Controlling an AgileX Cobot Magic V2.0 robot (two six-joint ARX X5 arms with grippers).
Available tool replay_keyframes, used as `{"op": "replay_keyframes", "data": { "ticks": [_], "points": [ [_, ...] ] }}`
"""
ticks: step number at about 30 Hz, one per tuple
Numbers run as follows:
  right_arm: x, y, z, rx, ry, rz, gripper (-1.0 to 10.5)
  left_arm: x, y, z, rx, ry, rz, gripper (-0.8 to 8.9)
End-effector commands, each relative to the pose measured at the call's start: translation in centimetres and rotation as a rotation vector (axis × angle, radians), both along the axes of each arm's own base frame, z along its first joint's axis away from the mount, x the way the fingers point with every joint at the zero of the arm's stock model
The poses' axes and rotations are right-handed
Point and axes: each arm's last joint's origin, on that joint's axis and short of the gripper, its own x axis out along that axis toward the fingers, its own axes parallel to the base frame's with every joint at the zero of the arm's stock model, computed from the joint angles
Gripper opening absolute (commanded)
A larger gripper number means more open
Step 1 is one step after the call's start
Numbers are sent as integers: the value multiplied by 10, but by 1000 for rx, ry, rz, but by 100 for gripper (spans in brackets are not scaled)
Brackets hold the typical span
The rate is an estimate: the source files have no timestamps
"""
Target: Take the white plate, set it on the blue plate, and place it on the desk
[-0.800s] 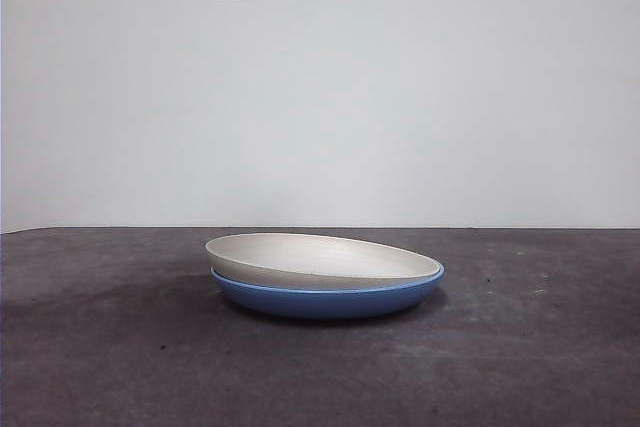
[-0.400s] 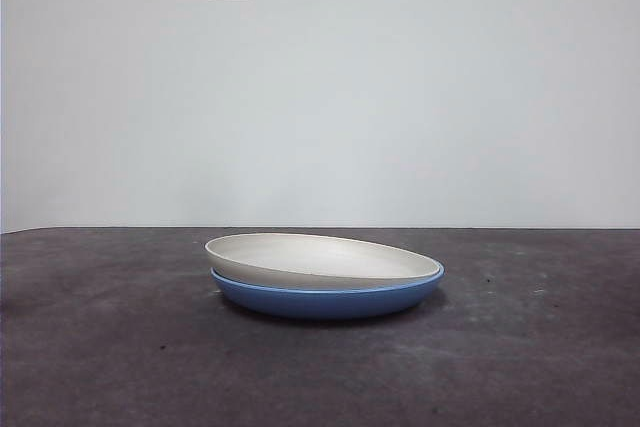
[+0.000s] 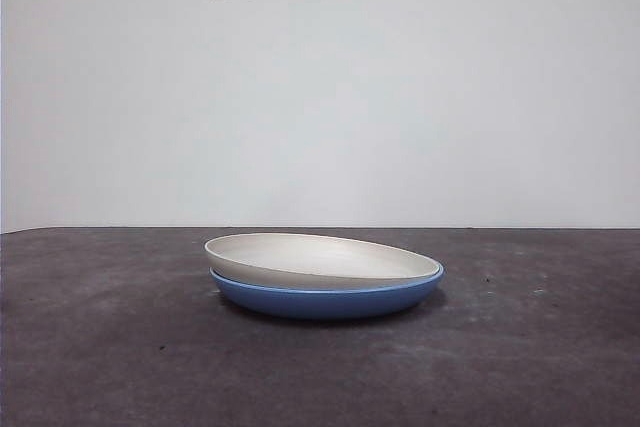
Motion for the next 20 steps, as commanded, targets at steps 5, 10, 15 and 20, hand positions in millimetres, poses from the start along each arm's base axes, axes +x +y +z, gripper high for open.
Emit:
{"op": "replay_keyframes", "data": {
  "ticks": [5,10,15,20],
  "points": [
    [1,2,6,7,-27,14,9,-1,0,-47,-52,44,2,10],
    [1,2,6,7,-27,14,10,-2,0,-65,-55,57,5,10],
    [1,2,6,7,-27,14,9,-3,0,-80,-57,104,6,10],
    [1,2,6,7,-27,14,9,-3,0,-92,-54,174,9,10]
  ]
}}
